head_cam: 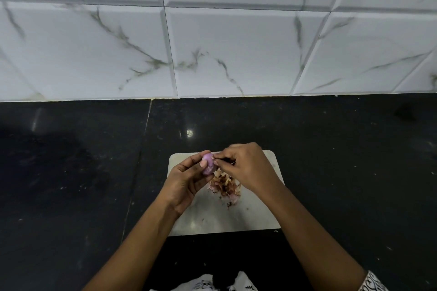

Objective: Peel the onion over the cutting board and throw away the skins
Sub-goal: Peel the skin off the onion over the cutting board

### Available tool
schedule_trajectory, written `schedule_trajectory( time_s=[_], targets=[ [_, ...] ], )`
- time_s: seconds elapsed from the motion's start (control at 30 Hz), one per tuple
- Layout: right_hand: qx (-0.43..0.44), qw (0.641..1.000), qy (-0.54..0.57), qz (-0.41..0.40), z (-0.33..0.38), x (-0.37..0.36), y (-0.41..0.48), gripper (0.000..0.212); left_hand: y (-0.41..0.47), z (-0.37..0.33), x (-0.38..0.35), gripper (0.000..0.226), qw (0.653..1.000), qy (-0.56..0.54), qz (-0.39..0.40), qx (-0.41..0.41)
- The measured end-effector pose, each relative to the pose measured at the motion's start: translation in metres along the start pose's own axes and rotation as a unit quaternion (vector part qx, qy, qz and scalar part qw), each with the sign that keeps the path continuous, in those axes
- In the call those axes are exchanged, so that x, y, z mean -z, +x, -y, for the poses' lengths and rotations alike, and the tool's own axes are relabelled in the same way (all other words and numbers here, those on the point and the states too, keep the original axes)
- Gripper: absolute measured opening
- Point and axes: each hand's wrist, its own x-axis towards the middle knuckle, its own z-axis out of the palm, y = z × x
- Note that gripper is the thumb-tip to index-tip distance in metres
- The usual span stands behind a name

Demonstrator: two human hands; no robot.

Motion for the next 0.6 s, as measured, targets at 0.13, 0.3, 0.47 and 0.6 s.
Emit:
schedule_trajectory(
  time_s=[0.13,0.3,0.47,0.6],
  targets=[
    [0.003,1.000,-0.026,0.001,0.003,0.002,0.003,0.020,0.000,0.000,-0.001,0.032,1.000,0.004,0.002,0.001],
    [-0.002,0.999,-0.050,0.002,0.008,-0.001,0.006,0.022,0.001,-0.001,0.000,0.024,1.000,0.002,-0.006,0.002],
    [-0.023,0.997,-0.074,-0.009,-0.001,-0.007,0.007,0.015,-0.002,0.000,-0.002,0.033,1.000,0.011,0.002,-0.010],
    [-0.096,0.993,0.053,-0.042,-0.011,-0.002,0.003,0.007,-0.003,0.000,-0.004,0.035,1.000,-0.002,0.007,-0.014]
  ],
)
